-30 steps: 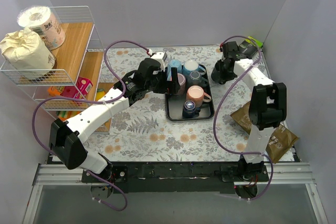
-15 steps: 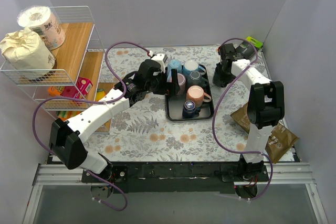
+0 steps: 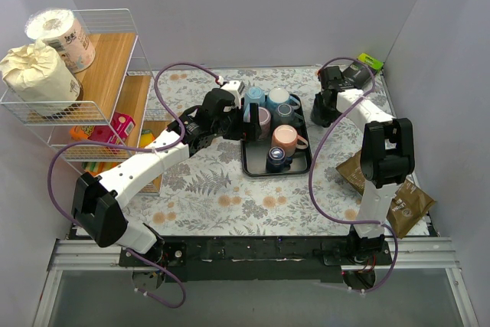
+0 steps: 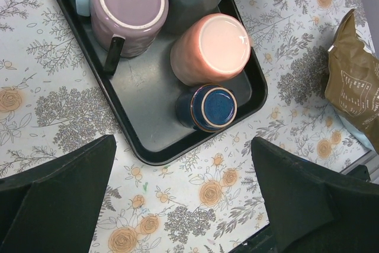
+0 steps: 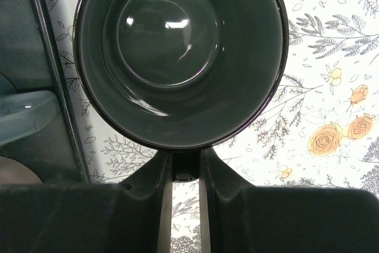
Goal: Turn the mug right side up
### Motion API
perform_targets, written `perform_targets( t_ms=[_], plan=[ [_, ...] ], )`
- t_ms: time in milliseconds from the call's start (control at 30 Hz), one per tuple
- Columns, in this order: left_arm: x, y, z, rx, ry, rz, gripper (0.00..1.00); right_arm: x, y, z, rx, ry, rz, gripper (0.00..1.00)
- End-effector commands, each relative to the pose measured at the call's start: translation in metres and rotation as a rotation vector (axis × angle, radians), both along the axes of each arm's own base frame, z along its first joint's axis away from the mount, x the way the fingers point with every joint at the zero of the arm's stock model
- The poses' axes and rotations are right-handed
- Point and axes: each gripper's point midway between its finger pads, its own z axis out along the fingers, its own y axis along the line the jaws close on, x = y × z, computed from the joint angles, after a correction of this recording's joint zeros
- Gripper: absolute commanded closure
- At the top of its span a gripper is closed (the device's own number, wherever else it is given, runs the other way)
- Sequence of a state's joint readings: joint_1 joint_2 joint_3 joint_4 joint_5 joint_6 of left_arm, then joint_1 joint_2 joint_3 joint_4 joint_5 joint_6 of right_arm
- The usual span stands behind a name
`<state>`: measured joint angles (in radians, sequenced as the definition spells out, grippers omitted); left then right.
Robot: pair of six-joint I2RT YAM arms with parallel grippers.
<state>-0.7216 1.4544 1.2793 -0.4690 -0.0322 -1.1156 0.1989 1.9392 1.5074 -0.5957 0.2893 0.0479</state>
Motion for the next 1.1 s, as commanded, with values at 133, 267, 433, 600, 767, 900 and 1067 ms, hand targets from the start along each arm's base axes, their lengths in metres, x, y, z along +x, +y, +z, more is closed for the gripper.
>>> perform_targets(
  t_ms=[133, 267, 433, 600, 767, 900, 1067],
  plan=[
    [0.000, 0.001, 0.012, -0.011, -0.034, -0.017, 0.02, 0.018, 0.012, 0.019, 0.056, -0.111, 0.018, 0.62],
    [-0.001, 0.000, 0.014, -0.019, -0.039, -0.022, 0.02, 0.016, 0.018, 0.030, 0.096, -0.141, 0.027, 0.42],
    [0.000, 0.004, 0.017, -0.028, -0.056, -0.003, 0.02, 0.009, 0.026, 0.048, 0.146, -0.147, 0.040, 0.15],
    [-0.001, 0.005, 0.018, -0.035, -0.062, -0.002, 0.02, -0.001, 0.035, 0.086, 0.229, -0.211, 0.043, 0.09],
    [0.004, 0.005, 0.021, -0.033, -0.078, 0.016, 0.02, -0.021, 0.042, 0.119, 0.303, -0.237, 0.045, 0.07],
    [0.005, 0.002, 0.019, -0.043, -0.076, 0.011, 0.02, -0.049, 0.056, 0.137, 0.414, -0.236, 0.056, 0.07],
    [0.002, -0.008, 0.009, -0.073, -0.036, -0.013, 0.02, -0.082, 0.058, 0.168, 0.498, -0.309, 0.053, 0.08]
  ],
)
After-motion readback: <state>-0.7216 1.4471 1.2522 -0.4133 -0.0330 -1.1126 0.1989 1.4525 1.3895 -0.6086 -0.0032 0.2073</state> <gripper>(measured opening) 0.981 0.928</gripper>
